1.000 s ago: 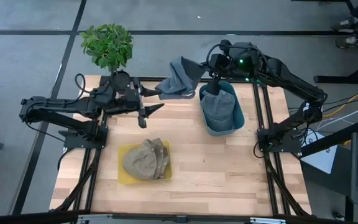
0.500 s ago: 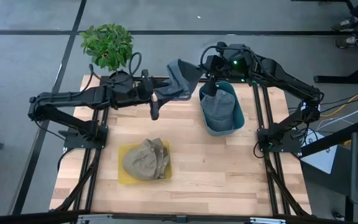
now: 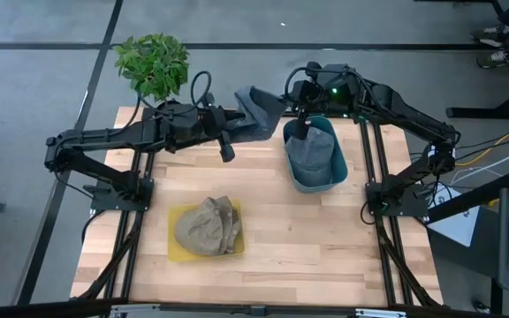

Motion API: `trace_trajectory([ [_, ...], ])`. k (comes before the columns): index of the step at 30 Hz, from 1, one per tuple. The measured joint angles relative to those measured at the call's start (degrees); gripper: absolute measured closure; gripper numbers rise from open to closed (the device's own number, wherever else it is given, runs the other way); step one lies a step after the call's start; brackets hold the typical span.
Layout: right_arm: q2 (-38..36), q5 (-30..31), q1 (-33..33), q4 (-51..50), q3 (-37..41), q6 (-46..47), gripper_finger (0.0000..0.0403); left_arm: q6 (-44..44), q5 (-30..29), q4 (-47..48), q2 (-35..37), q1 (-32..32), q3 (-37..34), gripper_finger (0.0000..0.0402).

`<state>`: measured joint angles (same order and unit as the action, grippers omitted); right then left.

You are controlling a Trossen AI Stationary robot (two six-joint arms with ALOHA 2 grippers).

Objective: Pick & Place hat
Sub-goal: Put the gray cap into the blue bin

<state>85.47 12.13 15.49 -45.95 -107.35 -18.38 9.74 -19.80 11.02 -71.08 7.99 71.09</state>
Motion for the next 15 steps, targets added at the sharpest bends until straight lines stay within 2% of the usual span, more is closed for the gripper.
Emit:
trace_trajectory([
  [6, 0.0, -0.2, 0.0, -0.4, 0.0, 0.1, 0.0381, 5.5, -9.1, 0.1, 2.4, -0.4, 0.0, 0.0377],
  [7, 0.0, -0.2, 0.0, -0.7, 0.0, 0.3, 0.0380, 5.9, -11.2, 0.1, 2.9, -0.5, 0.0, 0.0386],
  [12, 0.0, -0.8, 0.0, -2.3, 0.0, 0.8, 0.0369, 11.1, -21.5, -0.1, 6.1, -1.0, 0.0, 0.0385],
  [15, 0.0, -4.8, 0.0, -2.2, 0.0, 3.5, 0.0362, 14.2, -28.9, 0.0, 7.6, -2.0, 0.0, 0.0389],
])
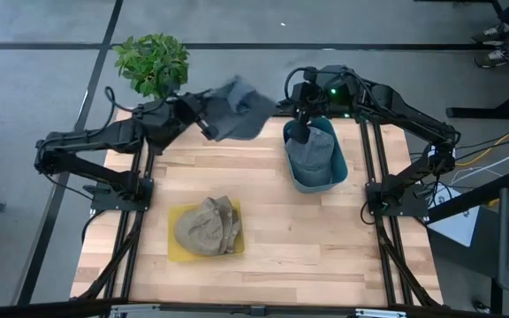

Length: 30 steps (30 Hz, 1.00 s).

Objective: Pick & Place hat
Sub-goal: Put the gray cap into the blue bin

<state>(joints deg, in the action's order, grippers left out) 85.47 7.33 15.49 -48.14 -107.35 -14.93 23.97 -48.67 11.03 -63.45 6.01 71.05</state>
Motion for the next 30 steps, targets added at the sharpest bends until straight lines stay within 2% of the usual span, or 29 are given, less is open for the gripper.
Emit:
trace_trajectory([
  [5, 0.0, -6.1, 0.0, -0.2, 0.0, 3.5, 0.0346, 0.8, -9.2, 0.1, 1.1, -1.0, 0.0, 0.0390],
  [8, 0.0, -8.3, 0.0, 0.0, 0.0, 5.9, 0.0322, 0.8, -10.8, 1.5, 0.8, -1.9, 0.0, 0.0390],
  [11, 0.0, -10.2, 0.0, 1.3, 0.0, 8.3, 0.0287, -0.6, -10.7, 3.2, 0.0, -2.9, 0.0, 0.0390],
  [19, 0.2, -11.5, 0.0, 9.0, 0.0, 9.7, 0.0190, -9.0, -4.8, 7.3, -3.2, -4.5, 0.0, 0.0389],
  [23, 1.3, -11.5, -0.4, 13.6, -0.1, 10.2, 0.0171, -12.7, -2.2, 7.7, -5.4, -4.4, 0.0, 0.0389],
  [30, 5.9, -11.5, -3.3, 16.2, -0.1, 7.5, 0.0167, -13.2, -1.1, 7.3, -8.8, -4.4, 0.0, 0.0389],
])
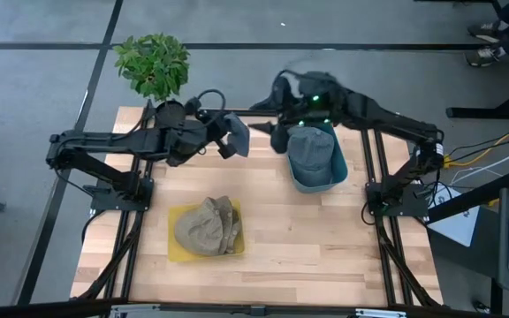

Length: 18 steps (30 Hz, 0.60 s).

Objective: Pick & Place hat
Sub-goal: Put the gray cap into the blue bin

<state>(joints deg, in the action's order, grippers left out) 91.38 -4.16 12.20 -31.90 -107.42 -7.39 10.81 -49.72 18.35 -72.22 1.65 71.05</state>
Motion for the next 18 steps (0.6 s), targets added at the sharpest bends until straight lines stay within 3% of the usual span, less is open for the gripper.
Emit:
trace_trajectory([
  [6, 4.3, 3.7, -2.6, 0.5, 0.0, -2.1, 0.0167, -2.6, 1.1, 0.2, -0.6, 0.8, 0.0, 0.0389],
  [14, 7.5, 20.0, -4.3, 0.9, 0.0, -2.3, 0.0167, -2.8, 3.3, 0.2, -0.6, 1.1, 0.0, 0.0388],
  [18, 7.5, 24.4, -4.3, 0.8, 0.0, -2.3, 0.0174, -2.9, 3.4, 0.5, -0.6, 1.0, 0.0, 0.0388],
])
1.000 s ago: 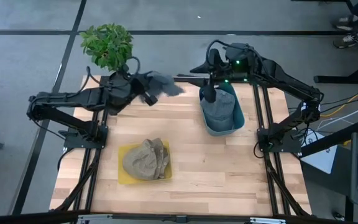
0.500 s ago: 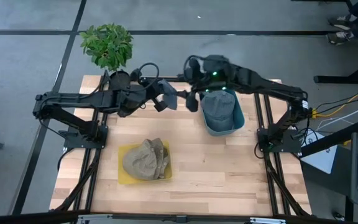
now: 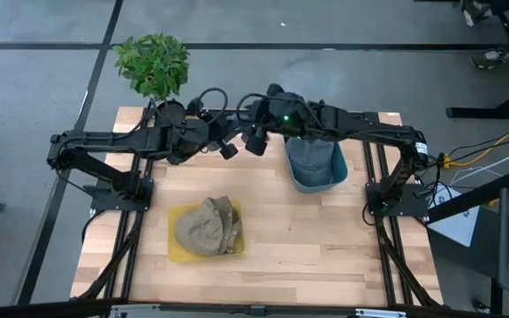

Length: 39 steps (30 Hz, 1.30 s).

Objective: Pick & Place hat
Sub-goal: Put the gray cap into the blue bin

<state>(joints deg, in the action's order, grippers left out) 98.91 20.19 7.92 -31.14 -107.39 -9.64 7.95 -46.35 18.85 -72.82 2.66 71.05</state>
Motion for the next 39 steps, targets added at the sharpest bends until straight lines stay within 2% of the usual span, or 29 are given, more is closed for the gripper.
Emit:
trace_trajectory([
  [5, 0.0, 0.8, 0.0, -0.4, 0.0, -2.0, 0.0221, -1.3, 1.1, 0.7, 0.0, 0.0, 0.0, 0.0388],
  [12, 0.0, -1.5, 0.0, -1.8, 0.0, -2.6, 0.0366, -1.4, 1.5, 0.7, 0.0, 0.0, 0.0, 0.0382],
  [14, 0.0, -2.5, 0.0, -2.3, 0.0, -2.9, 0.0391, -1.4, 1.5, 0.7, 0.0, 0.0, 0.0, 0.0378],
  [18, -0.1, -2.6, 0.0, -4.2, 0.0, -3.5, 0.0393, -1.3, 3.4, 1.2, 0.1, 0.0, 0.0, 0.0365],
  [22, -0.6, -1.8, 0.2, -6.0, 0.0, -6.6, 0.0397, -1.2, 7.8, 2.8, 1.8, -0.4, 0.0, 0.0342],
  [27, -2.2, -1.7, 2.3, -7.5, 0.1, -9.1, 0.0399, -3.4, 16.8, 4.8, 6.6, -1.1, 0.0, 0.0302],
  [30, -3.6, -3.2, 3.8, -7.4, 0.1, -10.8, 0.0399, -4.9, 24.5, 6.0, 10.2, -1.1, 0.0, 0.0280],
  [32, -4.6, -7.7, 4.7, -7.3, 0.1, -13.2, 0.0400, -5.2, 29.3, 7.2, 12.3, -0.8, 0.0, 0.0269],
  [35, -5.9, -17.6, 5.8, -5.9, 0.1, -15.1, 0.0400, -5.3, 33.2, 9.9, 14.6, -0.4, 0.0, 0.0258],
  [39, -7.7, -29.8, 7.1, -3.8, 0.1, -15.5, 0.0400, -5.5, 33.9, 13.2, 16.9, -0.3, 0.0, 0.0248],
])
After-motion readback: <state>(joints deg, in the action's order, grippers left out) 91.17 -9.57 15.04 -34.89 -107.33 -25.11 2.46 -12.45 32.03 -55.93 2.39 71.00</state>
